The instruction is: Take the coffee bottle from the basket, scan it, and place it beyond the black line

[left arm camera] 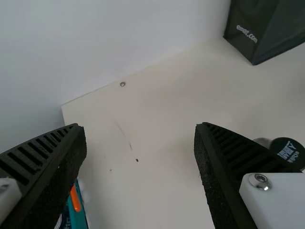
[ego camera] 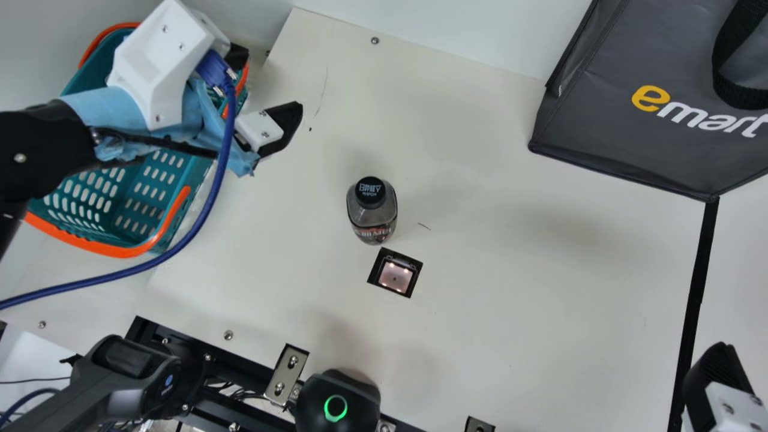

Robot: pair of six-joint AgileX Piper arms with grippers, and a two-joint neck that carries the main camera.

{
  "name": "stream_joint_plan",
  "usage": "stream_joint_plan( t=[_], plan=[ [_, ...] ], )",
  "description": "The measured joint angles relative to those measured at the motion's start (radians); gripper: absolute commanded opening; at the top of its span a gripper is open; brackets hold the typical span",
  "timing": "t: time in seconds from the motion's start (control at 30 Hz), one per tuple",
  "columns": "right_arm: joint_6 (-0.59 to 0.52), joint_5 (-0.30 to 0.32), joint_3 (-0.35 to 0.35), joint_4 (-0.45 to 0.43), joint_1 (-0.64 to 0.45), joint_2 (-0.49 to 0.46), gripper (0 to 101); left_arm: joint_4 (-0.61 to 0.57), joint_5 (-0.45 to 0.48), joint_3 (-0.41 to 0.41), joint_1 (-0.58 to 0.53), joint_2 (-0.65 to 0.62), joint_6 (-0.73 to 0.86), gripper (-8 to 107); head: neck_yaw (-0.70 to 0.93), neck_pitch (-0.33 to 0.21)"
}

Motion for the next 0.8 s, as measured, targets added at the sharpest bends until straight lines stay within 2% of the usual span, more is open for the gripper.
stream_joint_plan(
  t=[0.27,0.8],
  plan=[
    [0.0,0.0,0.0,0.0,0.0,0.0,91,0.044,-0.024,0.009,0.004,-0.005,-0.058,90,-0.015,0.0],
    [0.0,0.001,0.0,0.0,0.0,0.0,91,0.026,-0.019,0.02,0.013,-0.012,-0.036,90,-0.348,0.0]
  ],
)
